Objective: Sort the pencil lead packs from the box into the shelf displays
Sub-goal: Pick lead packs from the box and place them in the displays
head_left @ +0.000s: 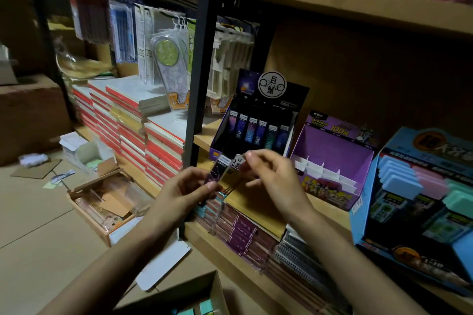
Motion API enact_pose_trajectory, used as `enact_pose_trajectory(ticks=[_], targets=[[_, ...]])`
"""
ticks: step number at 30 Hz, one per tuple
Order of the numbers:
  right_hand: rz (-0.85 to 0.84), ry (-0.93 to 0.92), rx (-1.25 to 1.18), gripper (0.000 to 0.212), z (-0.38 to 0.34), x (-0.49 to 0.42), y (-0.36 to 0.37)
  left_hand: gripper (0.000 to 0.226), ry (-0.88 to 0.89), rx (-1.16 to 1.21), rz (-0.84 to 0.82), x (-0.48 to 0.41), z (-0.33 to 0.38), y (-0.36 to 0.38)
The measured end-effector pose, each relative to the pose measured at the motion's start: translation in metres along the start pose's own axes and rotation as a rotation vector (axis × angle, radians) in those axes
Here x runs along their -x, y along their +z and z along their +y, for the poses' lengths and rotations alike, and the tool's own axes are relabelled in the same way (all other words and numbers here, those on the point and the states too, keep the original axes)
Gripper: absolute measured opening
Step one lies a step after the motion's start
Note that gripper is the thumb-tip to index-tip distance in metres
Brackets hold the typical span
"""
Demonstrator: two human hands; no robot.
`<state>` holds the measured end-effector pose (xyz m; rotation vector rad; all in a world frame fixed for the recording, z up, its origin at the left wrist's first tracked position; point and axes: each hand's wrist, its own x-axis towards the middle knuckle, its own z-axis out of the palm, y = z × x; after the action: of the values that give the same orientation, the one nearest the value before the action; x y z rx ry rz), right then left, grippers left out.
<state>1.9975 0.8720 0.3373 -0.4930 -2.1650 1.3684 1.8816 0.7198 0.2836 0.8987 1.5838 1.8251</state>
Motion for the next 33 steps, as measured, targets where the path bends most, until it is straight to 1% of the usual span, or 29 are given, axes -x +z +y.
enact_pose_trajectory(ticks=[2, 7, 9, 10, 12, 15, 17, 19, 21, 23, 25, 27, 31, 33], targets=[[-0.014, 0.006, -0.089, 0.014, -0.003, 0.013, 0.004, 0.025, 0.032, -0.037, -0.042, 0.003, 0.005, 0.013], [-0.003, 0.007, -0.113, 0.013, -0.003, 0.020, -0.014, 0.025, 0.058, -0.125, -0.094, 0.003, 0.018, 0.043], [0.041, -0.007, -0.110, 0.015, -0.004, 0.014, -0.033, 0.022, 0.110, -0.211, -0.111, -0.008, 0.023, 0.049], [0.085, -0.026, -0.096, 0.014, -0.006, 0.008, -0.045, 0.026, 0.138, -0.271, -0.109, -0.018, 0.025, 0.051], [0.199, -0.088, -0.014, 0.008, -0.010, -0.009, -0.073, 0.039, 0.210, -0.483, -0.090, -0.040, 0.027, 0.050], [0.330, -0.120, 0.158, 0.008, -0.009, -0.043, -0.106, 0.055, 0.358, -0.887, -0.076, -0.076, 0.023, 0.043], [0.377, -0.112, 0.236, 0.013, -0.003, -0.066, -0.113, 0.060, 0.425, -1.089, -0.096, -0.094, 0.016, 0.041], [0.383, -0.132, 0.339, 0.013, 0.005, -0.082, -0.110, 0.060, 0.447, -1.207, -0.116, -0.107, 0.004, 0.040], [0.373, -0.185, 0.463, 0.013, 0.013, -0.090, -0.103, 0.056, 0.434, -1.219, -0.106, -0.112, -0.009, 0.039], [0.349, -0.227, 0.563, 0.019, 0.020, -0.095, -0.098, 0.051, 0.450, -1.222, -0.087, -0.112, -0.019, 0.037], [0.281, -0.246, 0.669, 0.026, 0.025, -0.096, -0.094, 0.047, 0.484, -1.235, -0.068, -0.112, -0.025, 0.034], [0.218, -0.252, 0.751, 0.027, 0.030, -0.095, -0.091, 0.045, 0.498, -1.225, -0.047, -0.113, -0.026, 0.033], [0.202, -0.215, 0.726, 0.021, 0.030, -0.094, -0.090, 0.044, 0.512, -1.218, -0.040, -0.113, -0.029, 0.032], [0.203, -0.191, 0.721, 0.023, 0.029, -0.096, -0.089, 0.044, 0.521, -1.216, -0.040, -0.113, -0.030, 0.032]])
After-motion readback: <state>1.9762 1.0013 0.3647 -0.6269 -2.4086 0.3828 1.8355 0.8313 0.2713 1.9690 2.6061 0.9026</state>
